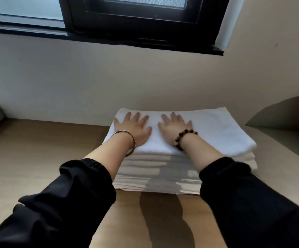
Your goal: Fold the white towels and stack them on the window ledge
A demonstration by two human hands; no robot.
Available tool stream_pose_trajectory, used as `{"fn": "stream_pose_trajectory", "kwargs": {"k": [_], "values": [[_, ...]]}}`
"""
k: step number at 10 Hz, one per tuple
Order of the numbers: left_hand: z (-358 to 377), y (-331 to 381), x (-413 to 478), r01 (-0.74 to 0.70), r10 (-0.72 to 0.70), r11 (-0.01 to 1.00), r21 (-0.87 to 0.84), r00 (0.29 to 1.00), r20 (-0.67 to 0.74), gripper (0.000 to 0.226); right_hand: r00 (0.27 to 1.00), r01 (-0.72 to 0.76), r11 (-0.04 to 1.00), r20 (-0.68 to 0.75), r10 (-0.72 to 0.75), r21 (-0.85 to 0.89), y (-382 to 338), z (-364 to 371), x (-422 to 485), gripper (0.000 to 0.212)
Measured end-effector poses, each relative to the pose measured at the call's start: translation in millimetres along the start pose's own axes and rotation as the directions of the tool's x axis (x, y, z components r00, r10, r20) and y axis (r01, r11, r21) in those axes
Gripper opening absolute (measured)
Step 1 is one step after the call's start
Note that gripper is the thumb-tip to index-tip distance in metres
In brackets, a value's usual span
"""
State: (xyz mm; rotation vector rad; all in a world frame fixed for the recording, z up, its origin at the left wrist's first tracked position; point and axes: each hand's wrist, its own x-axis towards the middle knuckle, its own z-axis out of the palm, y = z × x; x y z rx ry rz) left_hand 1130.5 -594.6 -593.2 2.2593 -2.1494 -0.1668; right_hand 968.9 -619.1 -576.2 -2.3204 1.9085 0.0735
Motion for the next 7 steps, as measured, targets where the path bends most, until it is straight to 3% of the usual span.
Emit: {"fn": "stream_pose_trajectory", "kwargs": {"k": [1, 2, 3, 5, 6, 7], "values": [[1.3, -6.1, -2.3, -0.007, 0.007, 0.999, -0.037, 1.0, -0.01, 0.056, 0.998, 0.028, 1.0, -0.053, -0.029, -0.014, 7.8, 9.4, -4.7, 0.057], [2.5, -4.5, -3.3, -0.019, 0.018, 0.999, -0.047, 0.999, -0.039, 0.055, 0.987, -0.159, 0.986, -0.046, 0.156, -0.051, 64.8, 2.4, -2.3, 0.057], [0.9, -1.5, -5.7, -0.023, 0.022, 0.999, -0.024, 0.999, -0.035, 0.056, 0.979, -0.197, 0.976, -0.063, 0.192, -0.089, 84.3, 1.0, -8.0, 0.057], [-5.7, 1.0, -12.9, -0.025, 0.025, 1.0, 0.015, 0.999, -0.035, 0.055, 0.987, -0.158, 0.984, -0.04, 0.156, -0.083, 76.5, -7.9, -18.4, 0.058], [-15.5, 9.4, -24.6, -0.028, 0.031, 0.999, 0.038, 0.994, -0.103, 0.055, 0.999, -0.025, 0.999, -0.03, 0.024, -0.028, 56.9, -18.8, -27.4, 0.058], [-24.8, 22.4, -38.5, -0.085, 0.095, 0.994, 0.061, 0.978, -0.185, 0.057, 0.986, 0.132, 0.989, -0.111, -0.123, 0.071, 33.2, -36.4, -39.3, 0.057]]}}
